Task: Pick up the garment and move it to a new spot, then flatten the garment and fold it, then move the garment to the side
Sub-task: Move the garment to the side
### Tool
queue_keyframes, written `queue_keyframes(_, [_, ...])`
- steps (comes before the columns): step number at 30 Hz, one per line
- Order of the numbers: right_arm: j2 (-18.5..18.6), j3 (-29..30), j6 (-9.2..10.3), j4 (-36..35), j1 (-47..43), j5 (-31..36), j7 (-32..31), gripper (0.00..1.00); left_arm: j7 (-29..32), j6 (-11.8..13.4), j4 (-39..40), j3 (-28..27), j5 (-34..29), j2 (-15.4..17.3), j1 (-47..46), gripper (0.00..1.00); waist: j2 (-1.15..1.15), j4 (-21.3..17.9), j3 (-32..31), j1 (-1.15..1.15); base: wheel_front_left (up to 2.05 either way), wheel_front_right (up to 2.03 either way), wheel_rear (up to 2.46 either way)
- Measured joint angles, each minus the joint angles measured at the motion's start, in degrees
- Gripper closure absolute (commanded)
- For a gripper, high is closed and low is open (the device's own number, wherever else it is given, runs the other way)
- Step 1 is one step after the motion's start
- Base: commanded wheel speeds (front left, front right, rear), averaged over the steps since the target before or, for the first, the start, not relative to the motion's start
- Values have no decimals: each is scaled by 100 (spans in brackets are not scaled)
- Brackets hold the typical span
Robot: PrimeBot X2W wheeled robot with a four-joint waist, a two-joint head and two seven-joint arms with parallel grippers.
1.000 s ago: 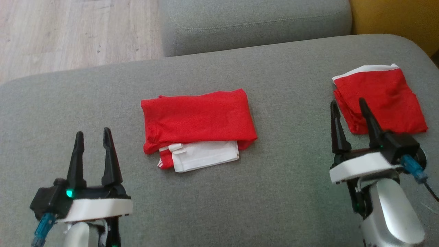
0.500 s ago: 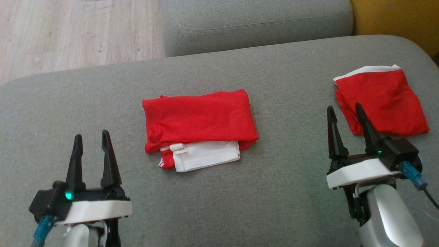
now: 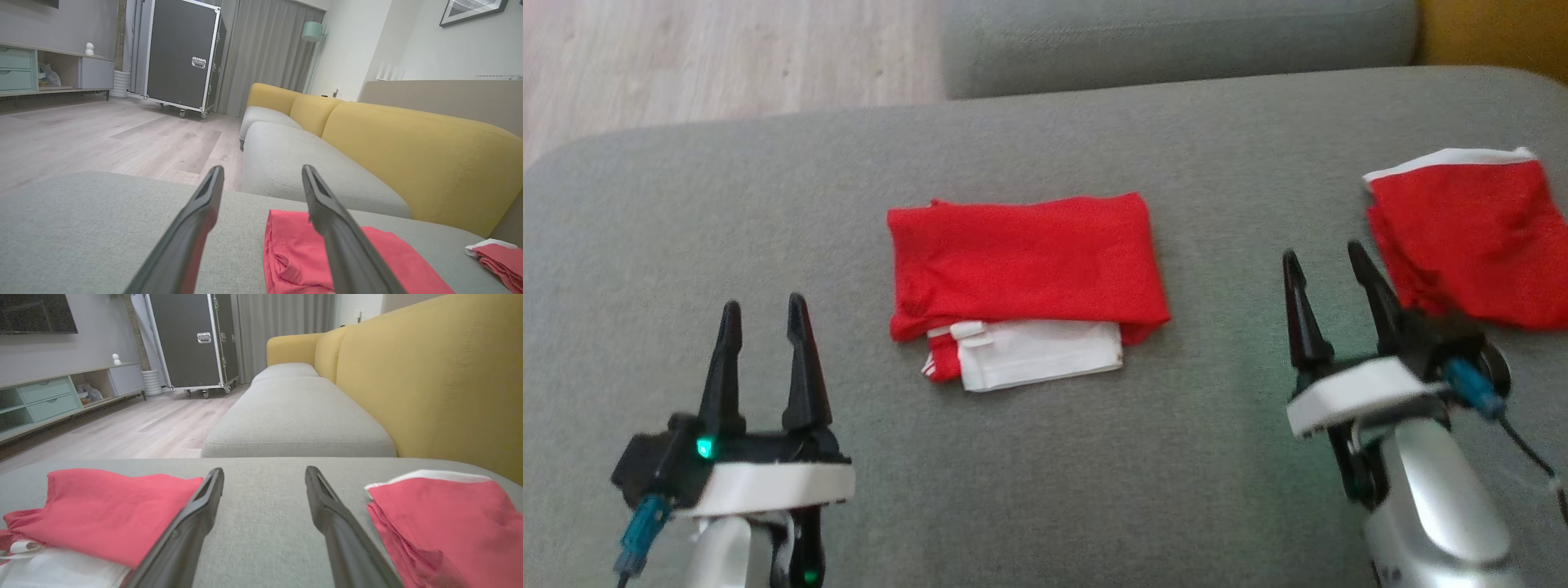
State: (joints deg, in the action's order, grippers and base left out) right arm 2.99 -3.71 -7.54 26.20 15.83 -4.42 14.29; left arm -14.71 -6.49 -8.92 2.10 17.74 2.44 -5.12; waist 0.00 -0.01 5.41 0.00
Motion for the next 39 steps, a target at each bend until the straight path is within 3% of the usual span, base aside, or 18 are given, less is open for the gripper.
queue_keyframes(7, [7,-344,0,723,829,-170,-263,0,0,0,-66,216,1,0,-255,0,0,408,248,0,0,0,0])
queue_keyframes(12, [18,-939,0,1515,1242,-1310,-798,0,0,0,-171,370,98,-1,-423,0,0,725,381,1,0,0,0])
queue_keyframes(20, [32,-1104,0,2736,1956,-1475,-1234,0,0,1,-218,495,147,0,-448,0,0,1059,511,0,0,0,0])
queue_keyframes(24, [53,-1451,0,3150,2119,-1685,-1408,0,0,2,-241,523,199,1,-456,0,0,1161,534,0,0,0,0])
queue_keyframes(25, [55,-1521,1,3204,2132,-1709,-1408,69,0,2,-244,522,199,1,-456,0,0,1166,528,0,0,0,0])
queue_keyframes(26, [63,-1595,1,3247,2148,-1742,-1406,69,0,2,-248,522,199,1,-457,0,0,1165,518,0,0,0,0])
queue_keyframes(27, [71,-1655,1,3300,2176,-1753,-1397,100,0,2,-252,519,198,0,-457,0,0,1159,506,-1,0,0,0])
queue_keyframes(33, [75,-2045,0,3507,2253,-1700,-959,100,0,11,-257,456,164,1,-456,0,0,989,418,0,0,0,0])
queue_keyframes(39, [67,-2210,0,3716,2474,-1077,-354,100,0,9,-205,366,82,1,-453,0,0,666,285,-1,0,0,0])
